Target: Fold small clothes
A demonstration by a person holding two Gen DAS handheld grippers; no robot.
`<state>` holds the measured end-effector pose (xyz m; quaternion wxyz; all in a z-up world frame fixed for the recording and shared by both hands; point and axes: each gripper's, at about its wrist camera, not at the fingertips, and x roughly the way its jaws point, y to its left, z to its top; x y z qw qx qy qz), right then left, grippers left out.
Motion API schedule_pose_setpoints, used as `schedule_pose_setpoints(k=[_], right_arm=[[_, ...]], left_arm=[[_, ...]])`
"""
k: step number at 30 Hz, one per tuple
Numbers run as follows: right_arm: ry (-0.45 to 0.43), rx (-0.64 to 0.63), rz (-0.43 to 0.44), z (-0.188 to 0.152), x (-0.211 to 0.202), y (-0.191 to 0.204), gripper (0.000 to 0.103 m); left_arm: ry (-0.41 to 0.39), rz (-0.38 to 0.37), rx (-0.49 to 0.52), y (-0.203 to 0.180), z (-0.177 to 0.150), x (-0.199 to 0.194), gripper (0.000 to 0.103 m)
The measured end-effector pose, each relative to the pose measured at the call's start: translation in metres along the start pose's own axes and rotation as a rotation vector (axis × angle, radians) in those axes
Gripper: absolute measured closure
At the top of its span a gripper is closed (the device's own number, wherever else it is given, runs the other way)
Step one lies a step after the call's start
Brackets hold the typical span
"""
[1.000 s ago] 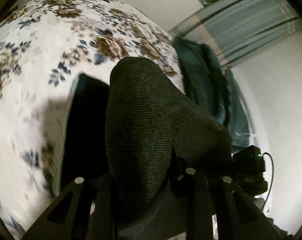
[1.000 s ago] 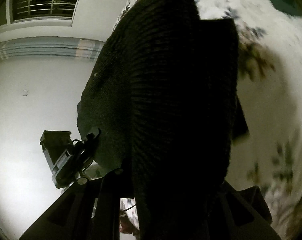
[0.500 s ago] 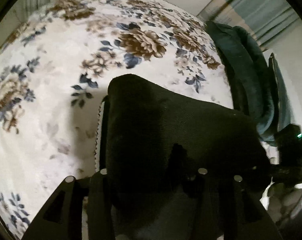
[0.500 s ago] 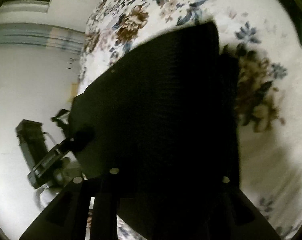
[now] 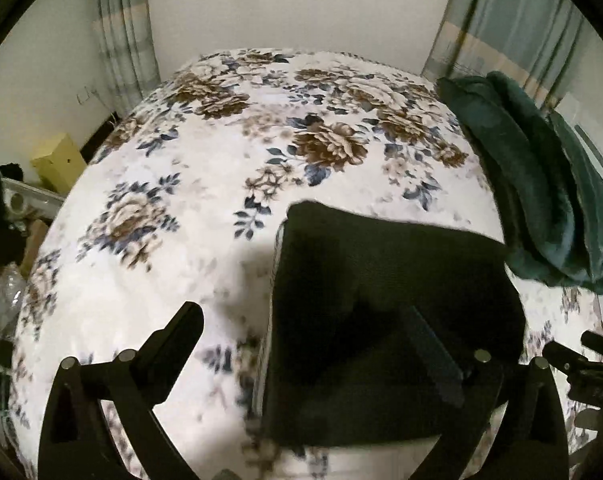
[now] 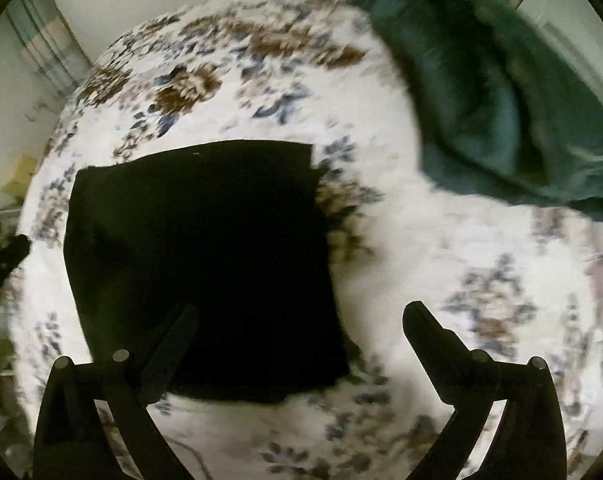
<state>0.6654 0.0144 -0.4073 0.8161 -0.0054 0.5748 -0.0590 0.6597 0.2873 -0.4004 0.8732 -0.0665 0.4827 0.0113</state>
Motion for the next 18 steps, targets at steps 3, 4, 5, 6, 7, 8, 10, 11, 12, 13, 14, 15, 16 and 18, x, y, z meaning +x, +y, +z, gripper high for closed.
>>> schedule_pose_setpoints(k=[3,4,5,6,7,8,10,11,12,13,14,15,16,18], right_arm=[[-0.064,0.008,-0.051,-0.029,-0.046,-0.009,0.0],[-0.083,0.017,-0.056,-0.039,-0.062,-0.012,0.0],[-0.094,0.024,-0.057,-0.048,-0.076,-0.017,0.0],[-0.105,0.034,-0.06,-0.059,-0.094,-0.021,0.0],[-0.117,0.042,-0.059,-0.069,-0.111,-0.026,0.0],[-0.127,0.043,-0.061,-0.076,-0.124,-0.03,0.0],[-0.164,0.038,-0.079,-0.096,-0.162,-0.036,0.0],[-0.174,0.04,-0.076,-0.105,-0.179,-0.04,0.0],[-0.184,0.041,-0.075,-0.113,-0.194,-0.043,0.0],[-0.202,0.04,-0.075,-0.124,-0.215,-0.046,0.0],[-0.217,0.036,-0.075,-0.133,-0.232,-0.049,0.0],[-0.231,0.034,-0.077,-0.143,-0.25,-0.051,0.0],[-0.245,0.031,-0.071,-0.152,-0.268,-0.053,0.0],[-0.27,0.033,-0.063,-0.169,-0.302,-0.06,0.0]], left_arm=[[-0.015,0.021,0.025,-0.013,-0.016,-0.036,0.0],[-0.025,0.021,0.033,-0.018,-0.023,-0.052,0.0],[-0.032,0.023,0.036,-0.022,-0.029,-0.067,0.0],[-0.037,0.024,0.04,-0.026,-0.033,-0.08,0.0],[-0.043,0.015,0.041,-0.03,-0.039,-0.097,0.0],[-0.051,0.019,0.041,-0.033,-0.045,-0.112,0.0],[-0.068,0.022,0.045,-0.039,-0.055,-0.142,0.0],[-0.075,0.025,0.049,-0.041,-0.058,-0.152,0.0],[-0.086,0.028,0.054,-0.044,-0.065,-0.173,0.0],[-0.094,0.028,0.057,-0.046,-0.068,-0.184,0.0],[-0.107,0.032,0.063,-0.049,-0.073,-0.199,0.0],[-0.118,0.042,0.071,-0.052,-0.078,-0.217,0.0],[-0.135,0.045,0.077,-0.054,-0.082,-0.235,0.0],[-0.158,0.053,0.086,-0.059,-0.089,-0.264,0.0]])
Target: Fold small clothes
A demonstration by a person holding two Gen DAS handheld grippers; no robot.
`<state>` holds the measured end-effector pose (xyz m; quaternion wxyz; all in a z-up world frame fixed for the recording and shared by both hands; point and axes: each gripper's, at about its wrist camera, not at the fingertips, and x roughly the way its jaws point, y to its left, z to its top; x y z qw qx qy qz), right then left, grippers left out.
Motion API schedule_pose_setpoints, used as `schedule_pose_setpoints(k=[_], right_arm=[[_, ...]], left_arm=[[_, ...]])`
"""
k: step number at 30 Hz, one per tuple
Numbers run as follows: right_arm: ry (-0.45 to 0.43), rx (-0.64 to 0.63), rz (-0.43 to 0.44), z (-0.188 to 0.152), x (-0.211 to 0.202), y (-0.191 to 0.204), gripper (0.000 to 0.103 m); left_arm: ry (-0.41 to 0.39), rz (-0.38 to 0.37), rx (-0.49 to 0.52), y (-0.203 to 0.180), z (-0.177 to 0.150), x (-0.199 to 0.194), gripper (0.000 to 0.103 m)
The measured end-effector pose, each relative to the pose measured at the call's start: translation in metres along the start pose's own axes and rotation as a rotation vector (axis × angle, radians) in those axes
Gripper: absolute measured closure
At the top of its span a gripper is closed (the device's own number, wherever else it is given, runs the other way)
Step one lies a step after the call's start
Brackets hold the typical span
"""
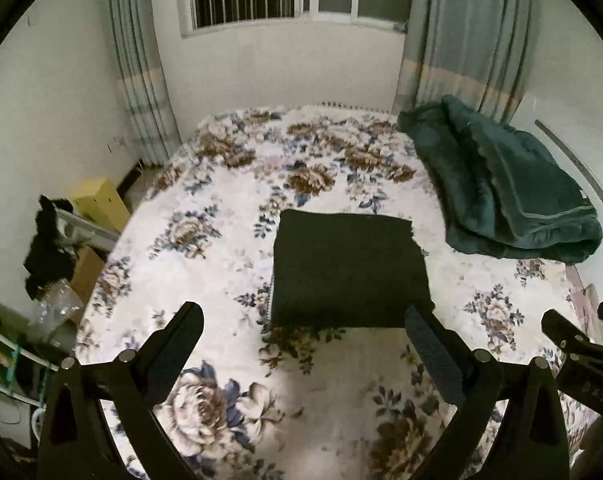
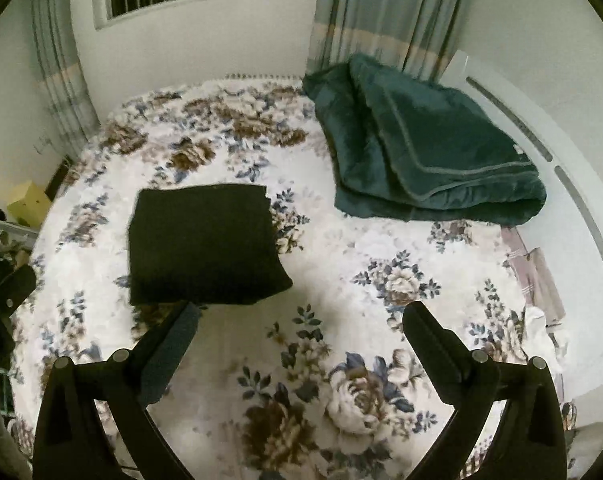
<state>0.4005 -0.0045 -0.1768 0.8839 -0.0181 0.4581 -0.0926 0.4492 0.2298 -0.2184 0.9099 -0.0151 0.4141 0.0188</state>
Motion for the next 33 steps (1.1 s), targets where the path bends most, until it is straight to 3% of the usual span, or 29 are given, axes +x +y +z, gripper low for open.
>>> schedule_pose_setpoints(k=[7,15,22,33], right_arm=[[-0.133,-0.005,0.029,-0.019,-0.127,-0.027,0.0],[-0.225,-0.016,0.081,-0.035,-0.229,-0.048,0.0],[-0.276,-0.019,0.108,-0.048,-0.284,-0.062,0.0],[-0.31,-0.033,0.113,-0.058,-0.32,-0.072,0.0]], left_arm=[[-0.087,-0.004,-0.006,-0.006,-0.005,-0.088,0.0],[-0.19,-0.006,-0.019,-0.012,-0.017,-0.172,0.0],[-0.217,-0.024,-0.02,-0.014,-0.03,-0.207,0.0],[-0.232,-0.031,-0.037,-0.016,-0.039,-0.23,0.0]])
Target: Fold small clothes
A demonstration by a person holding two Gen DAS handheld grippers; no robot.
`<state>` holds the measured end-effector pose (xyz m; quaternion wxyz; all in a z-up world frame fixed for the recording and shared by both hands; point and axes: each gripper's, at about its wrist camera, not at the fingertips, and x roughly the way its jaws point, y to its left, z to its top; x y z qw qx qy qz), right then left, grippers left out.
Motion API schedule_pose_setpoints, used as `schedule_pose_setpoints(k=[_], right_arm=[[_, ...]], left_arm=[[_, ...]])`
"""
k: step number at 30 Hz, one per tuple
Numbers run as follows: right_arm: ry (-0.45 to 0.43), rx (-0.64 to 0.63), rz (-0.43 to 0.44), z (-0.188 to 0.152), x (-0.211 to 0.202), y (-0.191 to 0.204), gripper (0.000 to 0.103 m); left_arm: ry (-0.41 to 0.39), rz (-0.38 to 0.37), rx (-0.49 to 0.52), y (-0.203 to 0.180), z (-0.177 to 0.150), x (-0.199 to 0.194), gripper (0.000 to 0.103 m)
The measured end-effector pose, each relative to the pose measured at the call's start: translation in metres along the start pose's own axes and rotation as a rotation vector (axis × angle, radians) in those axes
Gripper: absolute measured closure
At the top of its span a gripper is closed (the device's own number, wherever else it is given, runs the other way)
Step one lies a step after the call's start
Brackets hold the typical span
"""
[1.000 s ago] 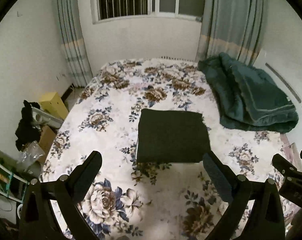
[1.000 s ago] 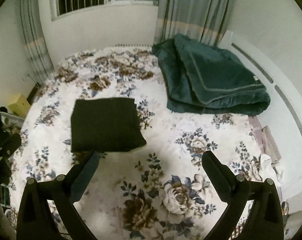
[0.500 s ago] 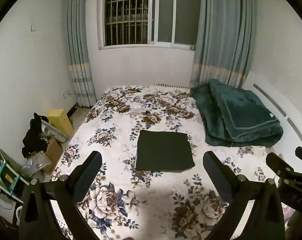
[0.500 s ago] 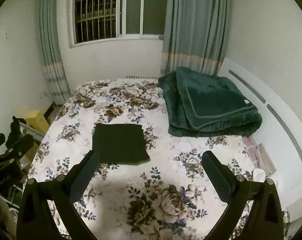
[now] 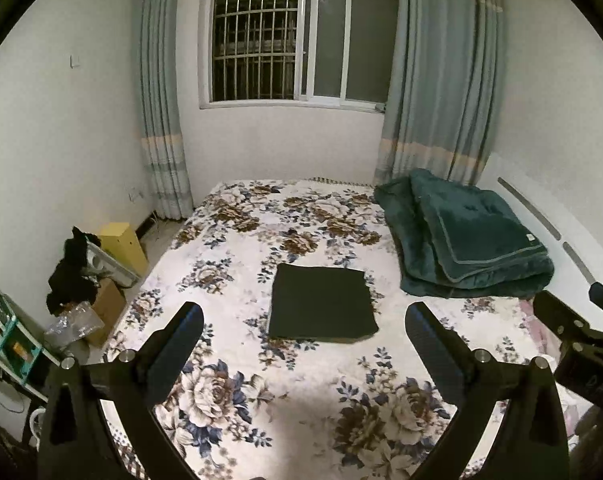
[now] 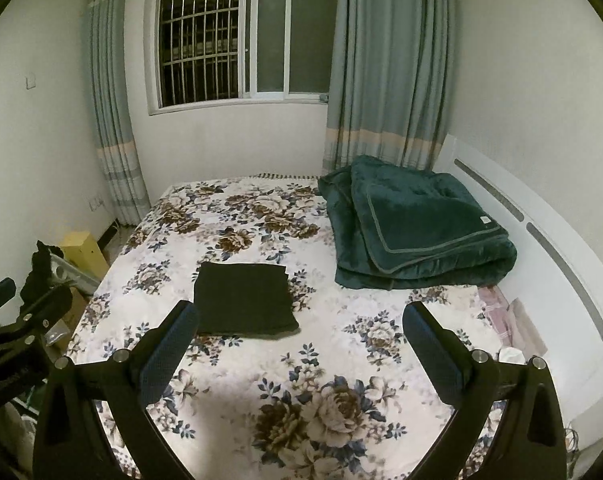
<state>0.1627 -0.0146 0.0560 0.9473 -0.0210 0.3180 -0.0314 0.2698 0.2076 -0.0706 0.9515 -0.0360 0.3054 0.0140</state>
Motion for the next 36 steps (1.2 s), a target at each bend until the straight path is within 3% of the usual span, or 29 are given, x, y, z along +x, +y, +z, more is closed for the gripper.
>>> schedule_pose_setpoints(k=[9,36], right_arm=[[0.024,-0.001,0.033,0.006,-0.007,-0.005,0.0],[0.02,-0.023,0.056,0.02,-0.008,-0.006,0.0]], left_arm=[[0.008,0.03,0.0,-0.003,0.0,-0.014,0.0],[0.004,0.02,0.003,-0.012,0.006,-0.023,0.0]])
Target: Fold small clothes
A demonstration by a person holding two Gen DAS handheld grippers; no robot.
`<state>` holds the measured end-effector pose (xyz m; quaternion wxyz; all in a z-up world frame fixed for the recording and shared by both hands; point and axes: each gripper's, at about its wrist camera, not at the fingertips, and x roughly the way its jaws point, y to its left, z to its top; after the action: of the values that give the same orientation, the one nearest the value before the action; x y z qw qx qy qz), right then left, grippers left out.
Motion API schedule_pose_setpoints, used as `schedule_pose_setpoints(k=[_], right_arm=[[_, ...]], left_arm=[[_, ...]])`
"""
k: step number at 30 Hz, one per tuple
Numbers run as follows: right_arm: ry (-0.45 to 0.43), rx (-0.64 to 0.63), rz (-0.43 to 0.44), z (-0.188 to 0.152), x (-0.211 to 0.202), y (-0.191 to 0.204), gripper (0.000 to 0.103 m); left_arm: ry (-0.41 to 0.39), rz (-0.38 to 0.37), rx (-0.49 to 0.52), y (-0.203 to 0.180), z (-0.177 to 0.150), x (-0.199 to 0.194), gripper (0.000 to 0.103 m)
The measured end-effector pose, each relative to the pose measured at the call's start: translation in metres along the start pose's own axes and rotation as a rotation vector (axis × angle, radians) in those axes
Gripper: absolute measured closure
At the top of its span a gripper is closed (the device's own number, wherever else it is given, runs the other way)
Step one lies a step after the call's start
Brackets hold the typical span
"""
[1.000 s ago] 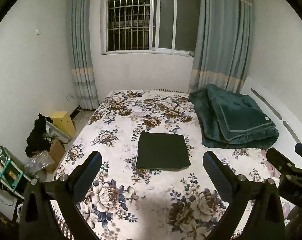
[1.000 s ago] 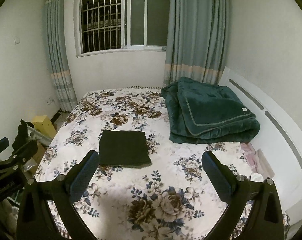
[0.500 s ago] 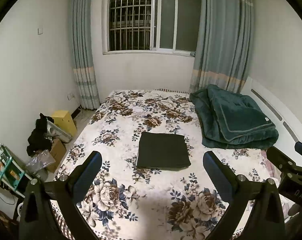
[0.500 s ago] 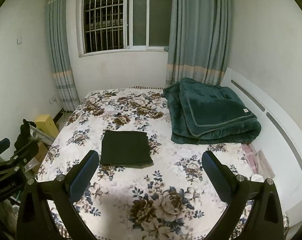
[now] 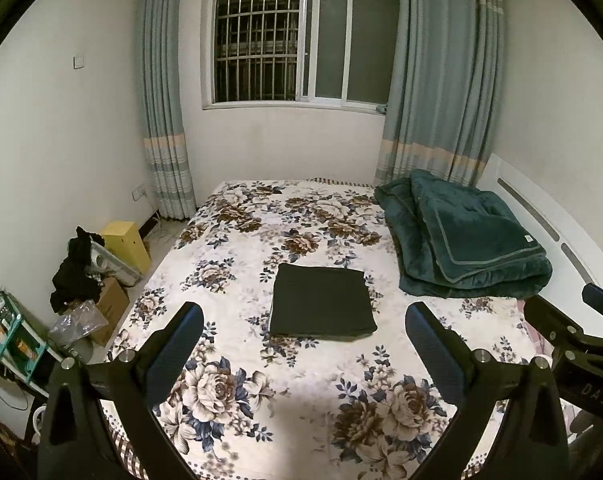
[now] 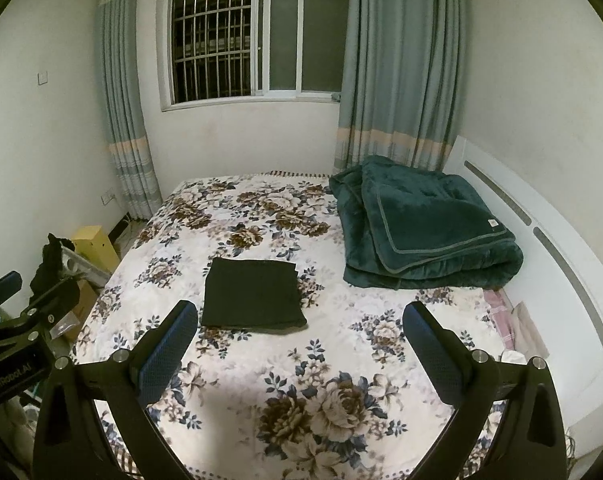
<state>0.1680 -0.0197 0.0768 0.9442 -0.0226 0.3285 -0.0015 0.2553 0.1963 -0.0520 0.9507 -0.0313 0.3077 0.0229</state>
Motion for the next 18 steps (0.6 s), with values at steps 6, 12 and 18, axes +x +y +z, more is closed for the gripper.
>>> schedule_pose_setpoints(k=[6,12,18], right_arm=[[0.003,0.002,0.002,-0.0007,0.0004,-0.0007,0.0],[0.002,-0.003,0.004,0.0,0.0015,-0.0013,0.0],[-0.005,-0.002,0.006,-0.0039,-0.0002,-0.0009,0.0]], left_arm=[[-0.001,-0.001,-0.001,-0.002,0.0009,-0.0036,0.0],[-0.001,-0.002,-0.002,-0.0015,-0.0005,-0.0051,0.0],[-0.004,-0.001,-0.002,-0.0015,-0.001,-0.0059,0.0]])
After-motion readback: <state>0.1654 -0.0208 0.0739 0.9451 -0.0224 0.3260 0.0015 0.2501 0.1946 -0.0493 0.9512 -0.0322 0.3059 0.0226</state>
